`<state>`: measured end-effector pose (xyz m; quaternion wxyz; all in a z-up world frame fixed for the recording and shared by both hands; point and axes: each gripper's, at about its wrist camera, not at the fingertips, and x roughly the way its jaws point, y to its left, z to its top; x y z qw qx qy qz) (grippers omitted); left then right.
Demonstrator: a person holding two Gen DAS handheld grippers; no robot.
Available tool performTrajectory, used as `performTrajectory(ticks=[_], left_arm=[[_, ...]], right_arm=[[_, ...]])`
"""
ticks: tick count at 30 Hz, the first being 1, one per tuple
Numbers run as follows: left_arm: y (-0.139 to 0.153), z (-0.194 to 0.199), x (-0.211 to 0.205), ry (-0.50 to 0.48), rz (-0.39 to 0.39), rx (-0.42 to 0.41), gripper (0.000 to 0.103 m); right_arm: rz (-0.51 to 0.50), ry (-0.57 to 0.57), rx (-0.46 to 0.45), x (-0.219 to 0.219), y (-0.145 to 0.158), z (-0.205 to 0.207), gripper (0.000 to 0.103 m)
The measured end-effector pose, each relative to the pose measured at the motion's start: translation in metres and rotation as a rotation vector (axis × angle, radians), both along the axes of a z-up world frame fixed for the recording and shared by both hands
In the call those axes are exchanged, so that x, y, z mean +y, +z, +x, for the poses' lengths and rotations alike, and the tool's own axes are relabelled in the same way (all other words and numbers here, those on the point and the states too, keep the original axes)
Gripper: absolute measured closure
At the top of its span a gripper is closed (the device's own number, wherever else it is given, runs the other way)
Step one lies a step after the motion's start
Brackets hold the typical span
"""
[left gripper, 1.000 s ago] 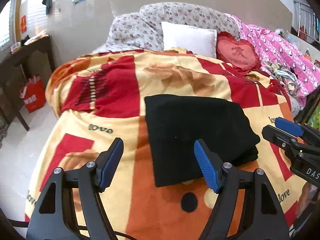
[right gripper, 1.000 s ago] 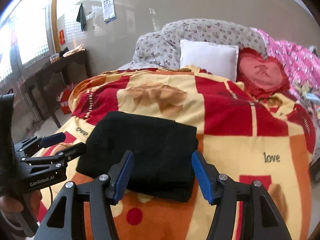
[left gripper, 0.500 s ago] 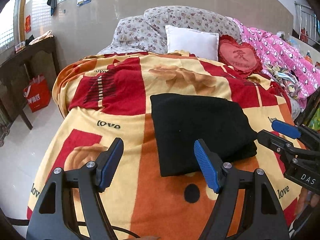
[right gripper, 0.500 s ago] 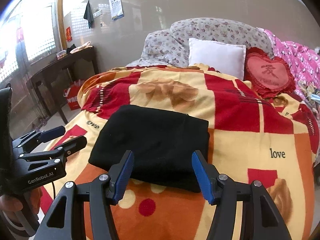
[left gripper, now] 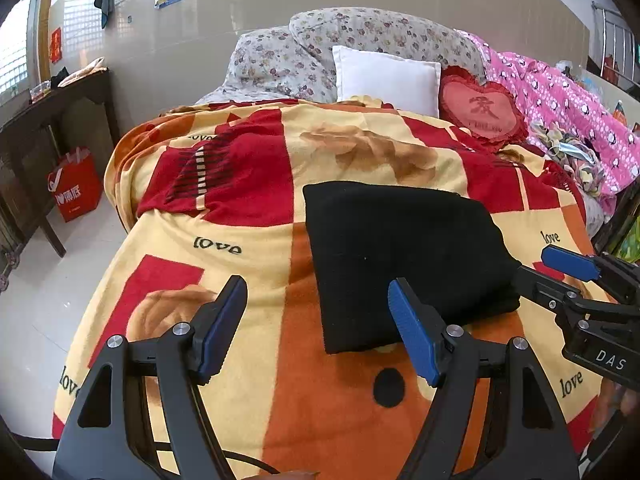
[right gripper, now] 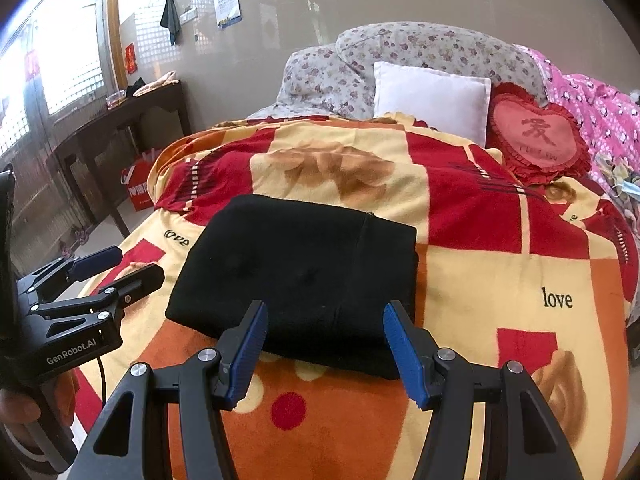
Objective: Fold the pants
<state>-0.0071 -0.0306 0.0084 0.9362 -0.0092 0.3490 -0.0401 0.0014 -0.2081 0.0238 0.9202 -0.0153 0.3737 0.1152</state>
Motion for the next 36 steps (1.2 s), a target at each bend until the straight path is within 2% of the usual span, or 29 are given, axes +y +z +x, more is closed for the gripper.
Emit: performTrajectory(ticks=[36], left_arm=[[-0.009, 0.005, -0.005, -0.006, 0.016, 0.027, 0.030]], right_arm=[[-0.027, 0.016, 0.037, 0.006, -0.011, 0.011, 0.045]])
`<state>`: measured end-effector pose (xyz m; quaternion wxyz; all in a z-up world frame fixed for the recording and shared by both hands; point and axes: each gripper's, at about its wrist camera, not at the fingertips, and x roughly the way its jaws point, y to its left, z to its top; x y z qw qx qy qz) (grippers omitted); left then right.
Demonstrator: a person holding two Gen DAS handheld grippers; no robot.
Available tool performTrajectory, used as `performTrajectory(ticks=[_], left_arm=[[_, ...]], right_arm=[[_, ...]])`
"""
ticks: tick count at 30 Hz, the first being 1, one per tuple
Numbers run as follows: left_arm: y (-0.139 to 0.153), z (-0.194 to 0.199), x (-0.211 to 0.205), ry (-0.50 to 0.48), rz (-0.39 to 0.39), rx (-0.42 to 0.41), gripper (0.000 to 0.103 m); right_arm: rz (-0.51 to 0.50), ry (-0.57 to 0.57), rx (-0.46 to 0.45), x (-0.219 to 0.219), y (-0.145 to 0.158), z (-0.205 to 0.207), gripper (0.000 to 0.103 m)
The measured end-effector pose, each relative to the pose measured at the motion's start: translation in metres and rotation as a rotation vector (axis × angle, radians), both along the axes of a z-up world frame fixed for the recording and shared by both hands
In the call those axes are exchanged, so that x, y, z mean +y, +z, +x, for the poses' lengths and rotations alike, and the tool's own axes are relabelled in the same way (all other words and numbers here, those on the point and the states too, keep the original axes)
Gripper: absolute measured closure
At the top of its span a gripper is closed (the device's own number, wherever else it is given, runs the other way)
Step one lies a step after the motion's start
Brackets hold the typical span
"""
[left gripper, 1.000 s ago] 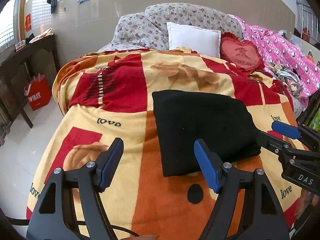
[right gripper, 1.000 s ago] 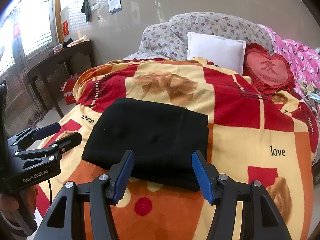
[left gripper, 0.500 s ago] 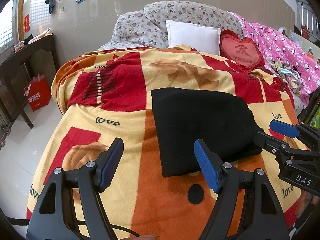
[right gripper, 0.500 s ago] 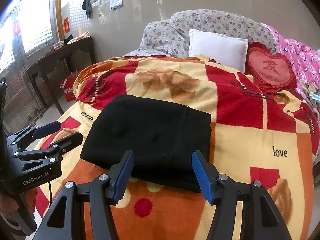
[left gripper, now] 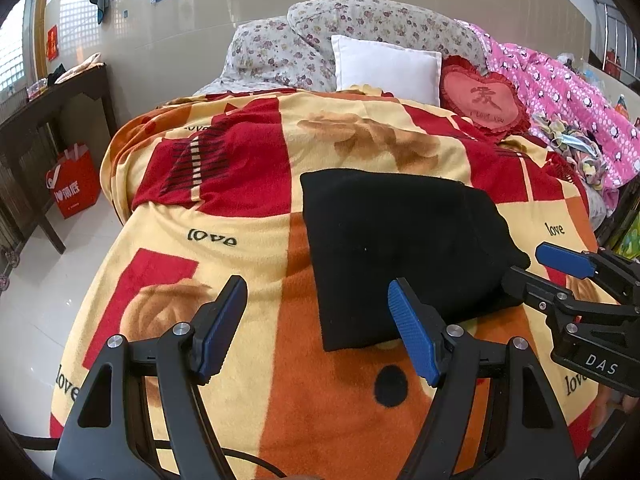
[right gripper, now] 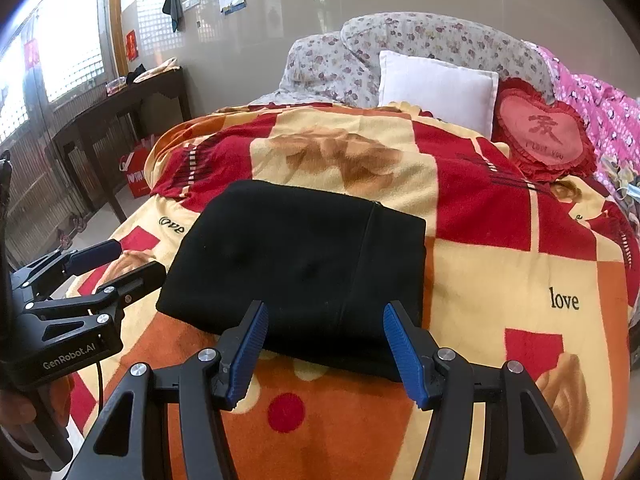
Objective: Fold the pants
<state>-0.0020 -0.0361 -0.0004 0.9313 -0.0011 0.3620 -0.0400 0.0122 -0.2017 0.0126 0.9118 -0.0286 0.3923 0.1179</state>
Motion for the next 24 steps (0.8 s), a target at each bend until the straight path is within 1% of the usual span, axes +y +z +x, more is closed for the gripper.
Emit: performTrajectory(ticks=[14, 20, 24], left_arm=[[-0.0021, -0.0004, -0.0014, -0.003, -0.004, 0.004, 0.030], [-0.0012, -0.0011, 0.0000, -0.004, -0.041, 0.007, 0.030], [0.0014, -0.0017, 0.0004, 0.002, -0.024, -0.006, 0.030]], right_arm=[[0.000, 0.000, 0.017, 0.0019, -0.0041, -0.0007, 0.044], [0.006, -0.002, 0.026, 0.0013, -0.0073, -0.0004, 0.044], [0.014, -0.016, 0.024, -0.0048, -0.0072, -0.0002, 0.044]])
